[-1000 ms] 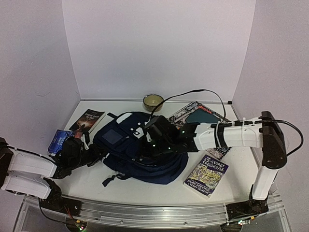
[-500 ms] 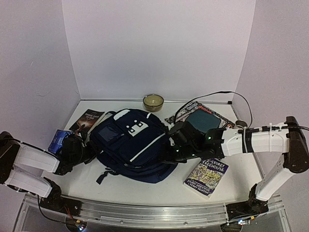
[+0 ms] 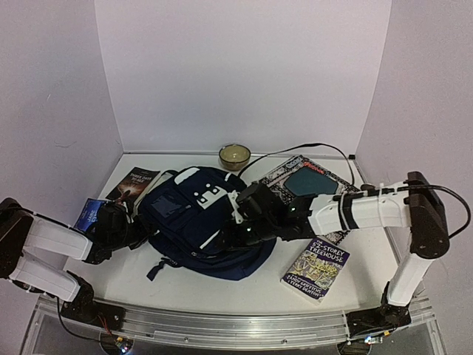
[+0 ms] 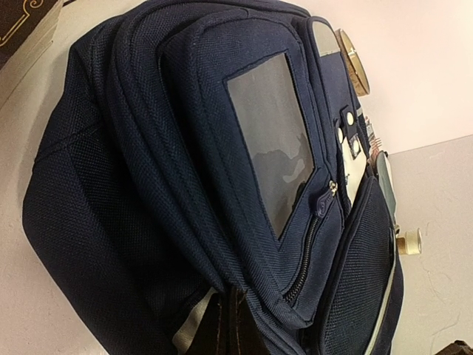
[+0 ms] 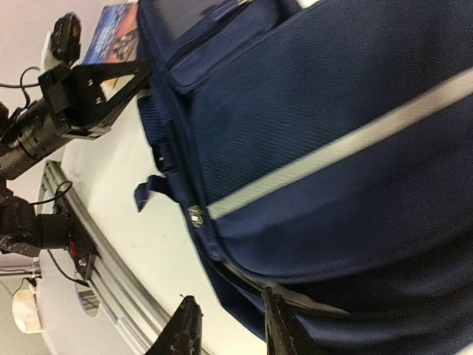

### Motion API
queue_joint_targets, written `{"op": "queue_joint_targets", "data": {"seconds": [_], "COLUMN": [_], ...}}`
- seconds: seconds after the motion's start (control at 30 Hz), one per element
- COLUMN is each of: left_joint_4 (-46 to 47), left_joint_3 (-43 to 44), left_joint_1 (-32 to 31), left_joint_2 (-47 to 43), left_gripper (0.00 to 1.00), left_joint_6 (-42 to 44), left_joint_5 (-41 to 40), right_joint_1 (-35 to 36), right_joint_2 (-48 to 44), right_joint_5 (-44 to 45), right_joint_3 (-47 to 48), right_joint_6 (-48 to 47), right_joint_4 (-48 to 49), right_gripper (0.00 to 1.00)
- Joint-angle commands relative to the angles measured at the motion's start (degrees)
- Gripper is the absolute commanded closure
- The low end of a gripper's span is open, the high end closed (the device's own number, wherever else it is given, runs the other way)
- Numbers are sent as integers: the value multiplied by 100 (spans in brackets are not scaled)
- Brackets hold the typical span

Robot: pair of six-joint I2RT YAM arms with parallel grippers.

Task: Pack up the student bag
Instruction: Zip the student bag into the second largest pocket of the bag, then pick up the second largest pocket of the bag from the student bag.

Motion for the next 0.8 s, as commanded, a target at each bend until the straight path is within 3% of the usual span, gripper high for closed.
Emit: {"op": "queue_joint_targets", "data": {"seconds": [0.0,0.27,0.77], "left_joint_4": [175,265,353], "left_joint_3": [80,-112,-275], "left_joint_1": [-67,-127,-137], "left_joint_2": [-177,-210,-225], "left_gripper": [100,100,100], "left_joint_6": [-9,-161,-226], "left_joint_5": [284,277,276], "right_joint_1": [80,90,83], "right_joint_2": [551,1355,1476], "right_joint_5": [-754,-1029,-138], "right_joint_3": [392,478,5], "right_joint_6": [227,821,1286], "right_joint_4": [485,698,331], "right_gripper": [65,65,55]}}
